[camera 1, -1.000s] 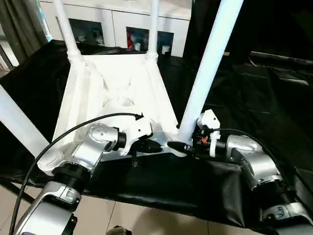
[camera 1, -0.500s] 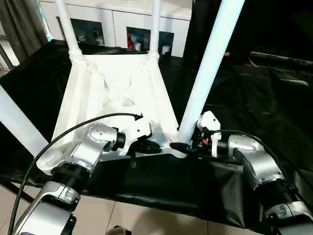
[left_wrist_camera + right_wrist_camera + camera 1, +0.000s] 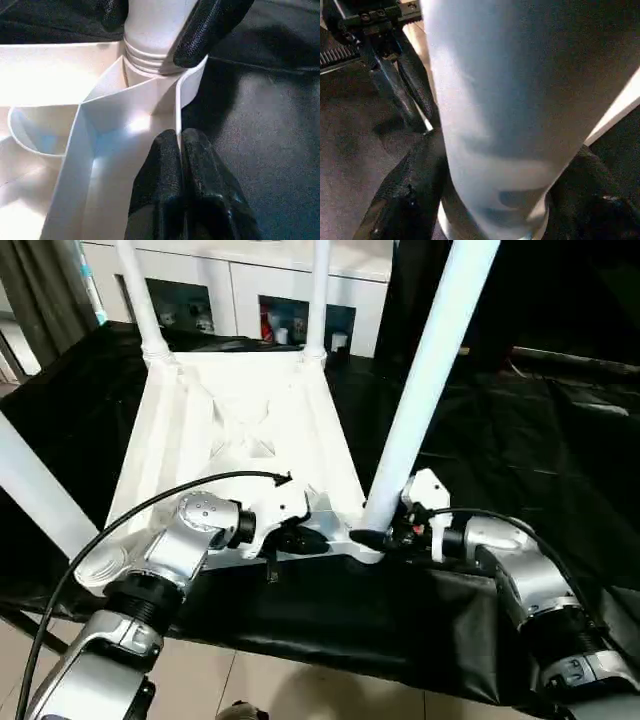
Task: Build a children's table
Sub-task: Rotate leg to tighten
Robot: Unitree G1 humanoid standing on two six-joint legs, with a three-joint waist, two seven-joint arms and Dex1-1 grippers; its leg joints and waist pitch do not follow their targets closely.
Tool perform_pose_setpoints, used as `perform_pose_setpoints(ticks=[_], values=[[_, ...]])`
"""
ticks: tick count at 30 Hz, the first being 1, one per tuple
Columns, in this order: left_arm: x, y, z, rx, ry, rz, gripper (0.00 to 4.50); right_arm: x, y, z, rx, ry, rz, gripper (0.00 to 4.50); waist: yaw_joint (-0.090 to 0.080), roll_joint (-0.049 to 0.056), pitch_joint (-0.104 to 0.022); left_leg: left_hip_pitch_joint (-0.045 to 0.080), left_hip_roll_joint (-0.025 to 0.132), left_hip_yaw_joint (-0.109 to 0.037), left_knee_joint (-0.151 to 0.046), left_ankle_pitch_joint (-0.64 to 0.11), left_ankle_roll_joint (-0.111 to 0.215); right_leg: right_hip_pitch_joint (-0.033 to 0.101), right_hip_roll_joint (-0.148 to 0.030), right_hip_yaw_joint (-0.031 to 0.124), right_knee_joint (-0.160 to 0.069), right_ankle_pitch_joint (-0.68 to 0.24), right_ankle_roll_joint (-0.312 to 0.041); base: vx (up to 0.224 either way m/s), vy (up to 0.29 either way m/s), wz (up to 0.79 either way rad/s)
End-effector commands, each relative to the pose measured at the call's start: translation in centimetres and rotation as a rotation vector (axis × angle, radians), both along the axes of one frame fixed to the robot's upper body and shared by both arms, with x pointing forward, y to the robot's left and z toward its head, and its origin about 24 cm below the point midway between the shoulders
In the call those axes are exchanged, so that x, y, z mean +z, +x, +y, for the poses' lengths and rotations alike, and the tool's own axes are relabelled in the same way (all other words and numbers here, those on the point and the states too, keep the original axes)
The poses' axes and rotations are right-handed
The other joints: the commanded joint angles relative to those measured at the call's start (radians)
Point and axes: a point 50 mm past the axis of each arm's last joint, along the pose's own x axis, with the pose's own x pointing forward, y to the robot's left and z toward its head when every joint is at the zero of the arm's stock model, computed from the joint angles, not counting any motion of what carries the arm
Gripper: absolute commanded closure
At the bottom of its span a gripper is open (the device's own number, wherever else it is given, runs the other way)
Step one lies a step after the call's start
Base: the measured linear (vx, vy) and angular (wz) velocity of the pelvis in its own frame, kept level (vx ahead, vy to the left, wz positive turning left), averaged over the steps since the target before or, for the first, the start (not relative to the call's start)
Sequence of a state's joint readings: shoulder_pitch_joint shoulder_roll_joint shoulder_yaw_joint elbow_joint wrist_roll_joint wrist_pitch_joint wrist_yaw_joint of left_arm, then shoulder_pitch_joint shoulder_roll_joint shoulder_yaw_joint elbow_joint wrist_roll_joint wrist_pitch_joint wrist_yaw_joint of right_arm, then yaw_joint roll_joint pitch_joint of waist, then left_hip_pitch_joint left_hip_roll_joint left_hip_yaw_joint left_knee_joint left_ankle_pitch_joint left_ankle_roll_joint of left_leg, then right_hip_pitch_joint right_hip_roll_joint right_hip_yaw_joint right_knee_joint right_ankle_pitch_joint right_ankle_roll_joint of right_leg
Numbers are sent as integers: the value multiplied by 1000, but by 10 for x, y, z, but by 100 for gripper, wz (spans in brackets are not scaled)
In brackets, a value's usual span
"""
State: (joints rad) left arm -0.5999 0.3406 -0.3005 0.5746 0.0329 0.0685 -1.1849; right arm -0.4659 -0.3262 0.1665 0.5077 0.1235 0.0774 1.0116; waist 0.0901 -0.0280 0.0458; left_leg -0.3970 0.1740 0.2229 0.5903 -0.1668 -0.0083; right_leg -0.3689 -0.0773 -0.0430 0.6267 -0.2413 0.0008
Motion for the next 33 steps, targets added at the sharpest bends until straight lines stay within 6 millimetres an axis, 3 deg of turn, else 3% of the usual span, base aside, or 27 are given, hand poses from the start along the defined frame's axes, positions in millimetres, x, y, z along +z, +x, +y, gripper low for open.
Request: perform_pose_setpoints(ticks=[1,6,22,23,25,33], values=[[4,-1,-7,-25,-15,-14,450,-10,-5,-3,0,-36,38,120,-4,0,-58,40,75,-41,-69,-185,16,20,-84,44,-69,-15,-246,0,0,0],[4,0,-7,-25,-14,-17,450,-11,-3,-7,-44,-81,-17,68,-5,3,-58,40,75,-42,-69,-186,12,19,-83,43,-69,-7,-249,0,0,0],[3,-2,-5,-29,-7,-14,450,-4,-3,-3,-28,39,5,68,-4,4,-59,40,75,-41,-68,-181,24,20,-83,43,-66,20,-258,0,0,0],[3,-2,-5,-31,-6,-13,450,-6,-4,-4,-27,28,11,95,-4,5,-59,40,75,-41,-68,-183,21,21,-82,43,-66,19,-257,0,0,0],[3,-2,-5,-31,-6,-13,450,-8,-5,-5,-26,18,15,95,-4,5,-59,40,75,-41,-68,-182,19,22,-83,43,-66,21,-258,0,0,0],[3,-2,-6,-40,-2,-6,450,-9,-6,-5,-24,17,27,172,-3,9,-60,41,75,-41,-67,-183,18,22,-82,42,-64,40,-264,0,0,0]])
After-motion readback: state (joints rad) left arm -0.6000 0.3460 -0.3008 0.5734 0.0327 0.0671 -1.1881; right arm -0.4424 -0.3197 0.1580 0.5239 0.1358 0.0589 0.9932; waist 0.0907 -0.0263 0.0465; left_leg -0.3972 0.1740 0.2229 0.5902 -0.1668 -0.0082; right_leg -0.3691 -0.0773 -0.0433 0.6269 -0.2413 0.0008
